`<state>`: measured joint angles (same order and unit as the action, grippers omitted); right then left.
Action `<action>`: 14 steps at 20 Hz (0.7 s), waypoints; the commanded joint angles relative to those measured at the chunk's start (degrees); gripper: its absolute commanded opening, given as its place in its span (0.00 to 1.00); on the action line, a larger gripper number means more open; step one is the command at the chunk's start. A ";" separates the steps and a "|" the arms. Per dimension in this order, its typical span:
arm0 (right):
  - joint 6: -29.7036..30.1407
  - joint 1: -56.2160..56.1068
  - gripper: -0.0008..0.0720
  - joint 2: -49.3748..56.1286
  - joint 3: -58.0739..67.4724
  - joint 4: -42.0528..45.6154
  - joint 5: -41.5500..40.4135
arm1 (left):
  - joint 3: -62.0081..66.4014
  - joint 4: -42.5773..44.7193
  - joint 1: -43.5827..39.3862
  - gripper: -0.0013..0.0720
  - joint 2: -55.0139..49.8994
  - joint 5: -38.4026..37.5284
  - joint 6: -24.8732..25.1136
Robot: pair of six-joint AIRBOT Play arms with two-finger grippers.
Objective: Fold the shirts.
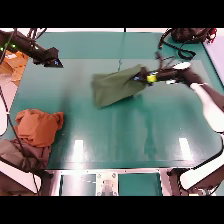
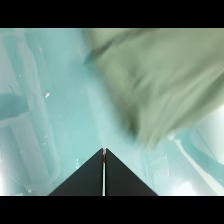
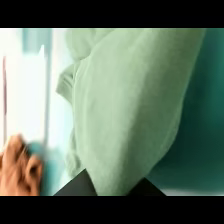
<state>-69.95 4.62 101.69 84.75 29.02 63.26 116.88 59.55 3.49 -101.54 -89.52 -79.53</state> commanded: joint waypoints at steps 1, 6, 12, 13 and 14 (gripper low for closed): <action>-5.62 15.23 0.03 -7.67 0.48 7.37 2.97 | 0.00 0.02 0.02 0.05 0.04 -0.59 0.09; -8.09 43.10 0.03 -17.20 -6.10 16.39 6.95 | 0.00 0.02 0.00 0.05 0.04 -0.55 0.09; -8.04 71.82 0.03 -25.51 -24.46 21.66 1.64 | 0.00 0.00 0.00 0.05 0.04 -0.07 0.09; -7.93 75.45 0.03 -26.10 -27.69 21.66 1.20 | 0.00 0.00 0.00 0.05 0.04 -0.09 0.09; -7.58 78.01 0.03 -26.14 -30.51 21.75 0.94 | 0.00 0.00 0.02 0.05 0.04 -0.09 0.11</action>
<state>-77.73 72.07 78.04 62.35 49.04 66.22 116.88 59.55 3.49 -101.54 -89.71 -79.46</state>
